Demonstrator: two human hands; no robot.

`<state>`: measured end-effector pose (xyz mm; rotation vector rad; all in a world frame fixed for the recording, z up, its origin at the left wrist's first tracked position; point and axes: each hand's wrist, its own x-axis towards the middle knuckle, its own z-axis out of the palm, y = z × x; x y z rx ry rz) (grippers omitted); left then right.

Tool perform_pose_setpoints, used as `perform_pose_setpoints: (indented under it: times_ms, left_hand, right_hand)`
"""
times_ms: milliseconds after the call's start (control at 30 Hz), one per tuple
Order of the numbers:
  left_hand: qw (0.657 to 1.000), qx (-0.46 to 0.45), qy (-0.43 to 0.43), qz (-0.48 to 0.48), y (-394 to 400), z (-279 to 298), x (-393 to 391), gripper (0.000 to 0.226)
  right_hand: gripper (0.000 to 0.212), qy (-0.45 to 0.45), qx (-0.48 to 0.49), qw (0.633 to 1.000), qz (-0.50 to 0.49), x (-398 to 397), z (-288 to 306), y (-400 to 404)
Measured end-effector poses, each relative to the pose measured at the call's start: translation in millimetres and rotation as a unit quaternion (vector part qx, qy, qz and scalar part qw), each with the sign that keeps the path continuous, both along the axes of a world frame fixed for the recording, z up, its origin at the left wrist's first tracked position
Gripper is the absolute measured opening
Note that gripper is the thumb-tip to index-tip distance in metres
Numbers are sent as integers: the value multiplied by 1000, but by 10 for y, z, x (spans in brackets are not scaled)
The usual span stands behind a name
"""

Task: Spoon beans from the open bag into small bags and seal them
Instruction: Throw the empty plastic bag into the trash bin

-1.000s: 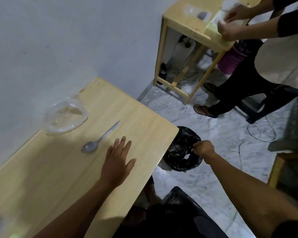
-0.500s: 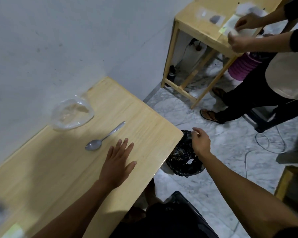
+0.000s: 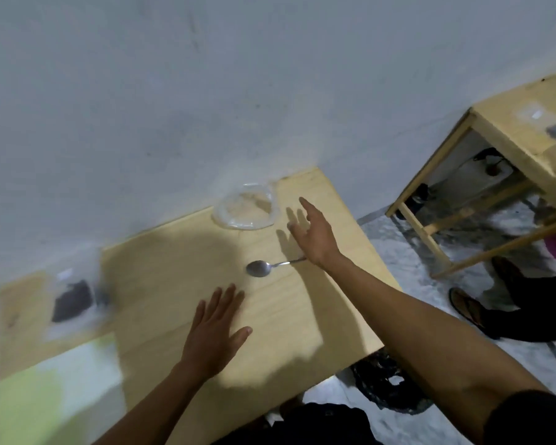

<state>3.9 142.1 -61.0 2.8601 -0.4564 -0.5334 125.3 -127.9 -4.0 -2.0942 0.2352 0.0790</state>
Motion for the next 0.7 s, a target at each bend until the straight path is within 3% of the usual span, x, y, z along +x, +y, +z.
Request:
perform_pose_setpoints:
  times_ms: [167,367,500,700]
  left_hand:
    - [993,9,11,113,324,57,-164,85]
    - [987,-7,24,161,373,43,-289,84]
    - [988,4,23,152,325,60,-305,83]
    - [995,-58,-42,67,83,146,-250,69]
  right_hand:
    - [71,29,-22,997,70,465,-21,449]
    - [47,52,-42,997,-31,650,-84,631]
    - [40,23,-4,999,-37,597,-49,629]
    - [37,-7,105,991,-85,336,84,349]
